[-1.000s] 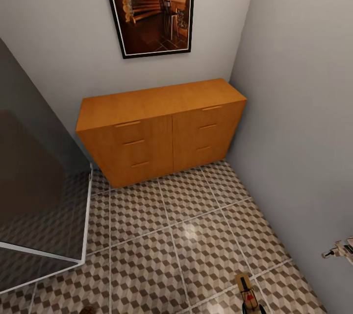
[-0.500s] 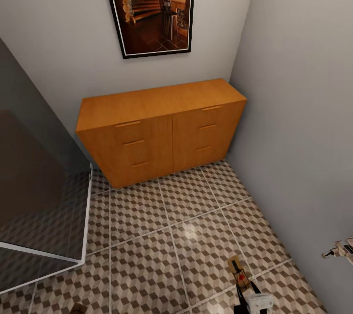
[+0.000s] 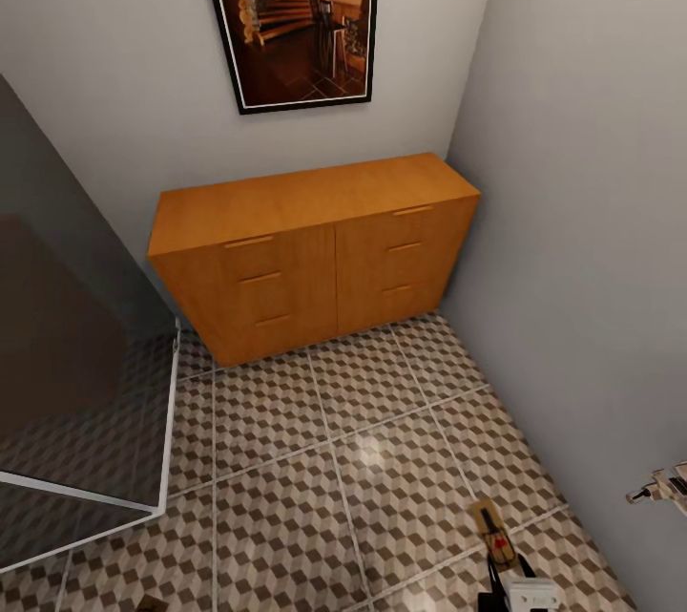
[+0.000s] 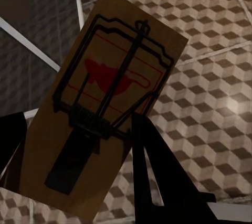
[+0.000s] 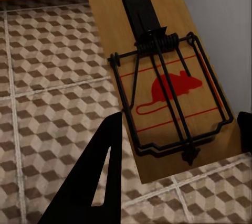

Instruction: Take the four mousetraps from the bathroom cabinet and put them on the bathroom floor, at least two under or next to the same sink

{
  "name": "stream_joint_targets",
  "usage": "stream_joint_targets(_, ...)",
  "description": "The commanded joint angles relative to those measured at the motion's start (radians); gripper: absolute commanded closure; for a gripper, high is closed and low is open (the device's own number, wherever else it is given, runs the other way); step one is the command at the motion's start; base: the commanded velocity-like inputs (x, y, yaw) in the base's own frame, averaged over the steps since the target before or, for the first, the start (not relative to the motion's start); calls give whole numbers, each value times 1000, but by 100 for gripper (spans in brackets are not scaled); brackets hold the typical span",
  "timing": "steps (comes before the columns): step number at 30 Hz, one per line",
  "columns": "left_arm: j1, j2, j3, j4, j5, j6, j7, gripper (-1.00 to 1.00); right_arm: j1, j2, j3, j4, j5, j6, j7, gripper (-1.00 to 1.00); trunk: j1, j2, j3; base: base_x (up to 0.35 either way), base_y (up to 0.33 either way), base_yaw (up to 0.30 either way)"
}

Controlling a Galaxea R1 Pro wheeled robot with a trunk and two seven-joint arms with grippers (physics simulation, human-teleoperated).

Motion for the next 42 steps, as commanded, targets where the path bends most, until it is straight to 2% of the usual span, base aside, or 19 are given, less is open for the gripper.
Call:
stream_joint_targets(1, -1, -1, -9, 3, 4, -3, 4, 100, -1, 0, 7, 1, 3, -2, -16, 100, 0, -2, -1, 0, 0, 0)
stream_joint_targets(19, -1, -2, -9, 5, 4, -2, 2, 100, -1, 1, 7, 2, 3, -2, -29, 100, 0, -2, -1, 0, 0, 0)
stream_joint_targets(29, -1, -2, -9, 5, 4, -2, 2, 100, -1, 2, 7, 2, 3, -2, -31, 100, 0, -2, -1, -258, 0, 84)
stream_joint_targets(42, -1, -2, -9, 5, 4, -2, 2, 100, -1, 2, 7, 1, 3, -3, -32, 100, 0, -2, -1, -23, 0, 32)
